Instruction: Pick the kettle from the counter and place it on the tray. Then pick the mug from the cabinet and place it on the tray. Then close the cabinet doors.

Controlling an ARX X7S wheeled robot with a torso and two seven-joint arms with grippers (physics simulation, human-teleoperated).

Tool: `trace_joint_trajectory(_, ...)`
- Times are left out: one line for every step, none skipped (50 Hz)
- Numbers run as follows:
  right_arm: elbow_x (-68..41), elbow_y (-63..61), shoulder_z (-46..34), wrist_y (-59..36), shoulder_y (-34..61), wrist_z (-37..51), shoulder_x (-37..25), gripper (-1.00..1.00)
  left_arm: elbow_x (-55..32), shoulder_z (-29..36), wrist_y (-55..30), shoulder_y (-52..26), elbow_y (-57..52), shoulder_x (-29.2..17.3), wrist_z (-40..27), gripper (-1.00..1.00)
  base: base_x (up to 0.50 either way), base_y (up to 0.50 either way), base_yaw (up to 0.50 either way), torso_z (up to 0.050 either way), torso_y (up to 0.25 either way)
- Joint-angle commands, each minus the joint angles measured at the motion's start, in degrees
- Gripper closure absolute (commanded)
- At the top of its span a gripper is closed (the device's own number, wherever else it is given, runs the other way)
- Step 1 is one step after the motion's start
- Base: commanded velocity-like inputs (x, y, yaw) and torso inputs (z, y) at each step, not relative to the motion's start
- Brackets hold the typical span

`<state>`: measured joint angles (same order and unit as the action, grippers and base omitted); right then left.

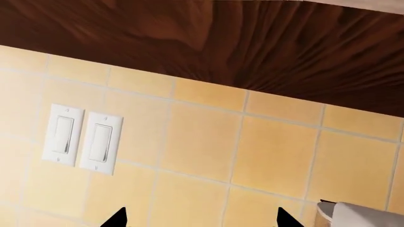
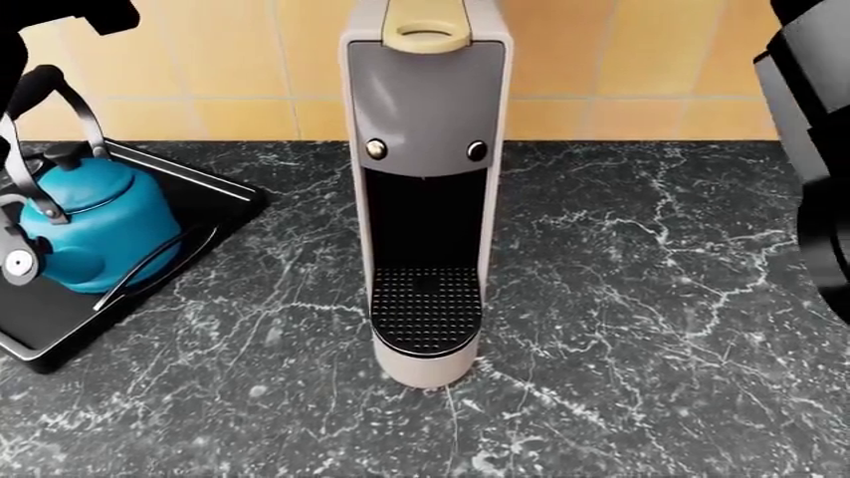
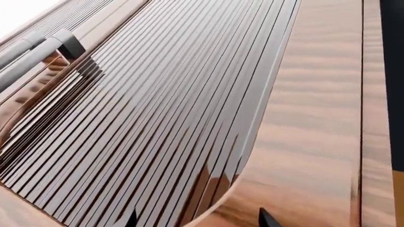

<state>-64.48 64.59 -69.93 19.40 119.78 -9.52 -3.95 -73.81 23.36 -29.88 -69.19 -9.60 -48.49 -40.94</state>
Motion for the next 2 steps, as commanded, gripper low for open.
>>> trace_joint_trajectory(-9.33,6.29,-16.50,-18.58,-1.32,1.61,3.94,-1.00,0.47,0.11,0.32,0.56,0.51,0.06,0.45,-1.00,0.00,0.00,0.00,0.011,0.000)
trace_joint_trajectory(-9.44,6.16,-16.48,-18.42,-1.04,1.57,3.94,-1.00,0.51,0.15,0.30,0.56,0.49,0.10,0.42,-1.00,0.00,0.00,0.00,0.000,0.000)
